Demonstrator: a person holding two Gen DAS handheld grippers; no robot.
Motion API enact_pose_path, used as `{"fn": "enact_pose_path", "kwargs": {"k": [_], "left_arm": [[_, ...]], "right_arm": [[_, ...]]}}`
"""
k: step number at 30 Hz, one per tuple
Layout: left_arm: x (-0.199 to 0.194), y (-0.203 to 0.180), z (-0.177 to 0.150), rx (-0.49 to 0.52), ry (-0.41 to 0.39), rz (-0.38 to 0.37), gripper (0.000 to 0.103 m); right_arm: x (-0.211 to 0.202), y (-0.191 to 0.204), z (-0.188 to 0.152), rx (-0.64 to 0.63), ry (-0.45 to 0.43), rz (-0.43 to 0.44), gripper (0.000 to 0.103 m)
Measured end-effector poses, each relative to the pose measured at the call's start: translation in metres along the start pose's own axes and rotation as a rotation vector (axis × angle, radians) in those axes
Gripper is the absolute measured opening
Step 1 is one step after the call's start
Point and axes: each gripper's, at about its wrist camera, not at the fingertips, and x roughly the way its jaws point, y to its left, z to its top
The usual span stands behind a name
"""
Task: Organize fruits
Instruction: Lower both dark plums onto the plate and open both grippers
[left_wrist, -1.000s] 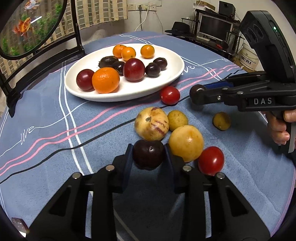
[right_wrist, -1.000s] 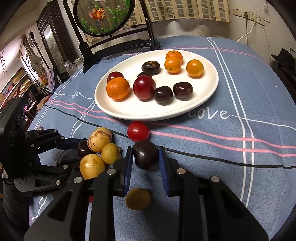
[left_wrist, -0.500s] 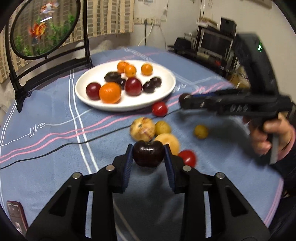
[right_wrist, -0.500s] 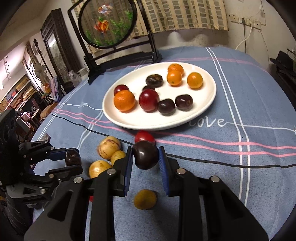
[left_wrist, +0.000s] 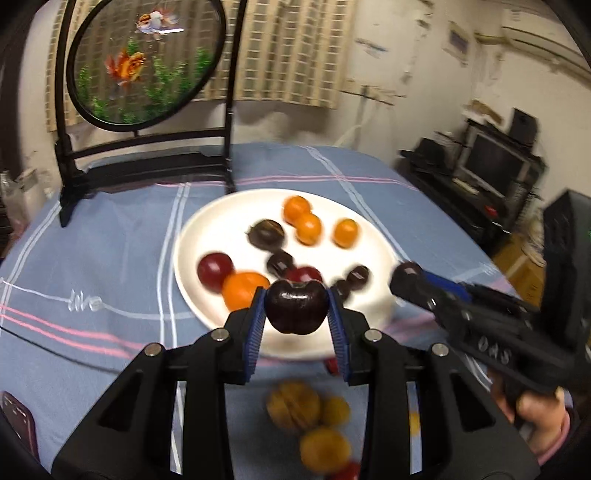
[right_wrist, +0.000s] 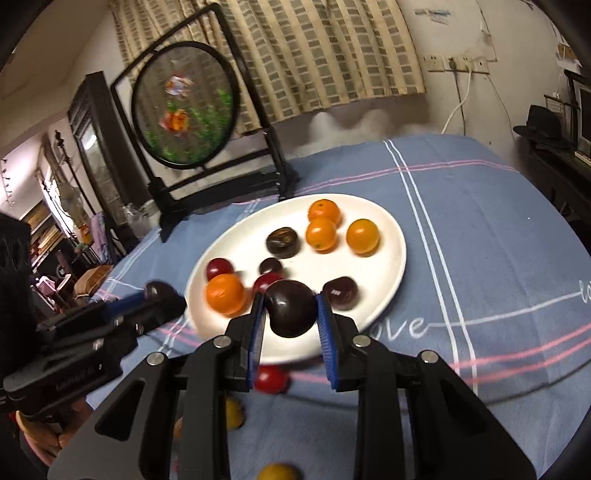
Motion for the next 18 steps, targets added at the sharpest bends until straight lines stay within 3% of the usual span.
{"fn": "enact_pose_path", "kwargs": {"k": [6,18], "left_arm": [[0.028,0.008,0.01,-0.01,0.032,0.091,0.033],[0.04,0.017,0.01,-0.03,0.057,0.104,0.034]], "right_arm": [[0.033,-0.006,0.012,-0.003,0.04,-0.027,0.028],[0.049,-0.008,0.015,-0.016,0.061,-0.038,0.028]]}}
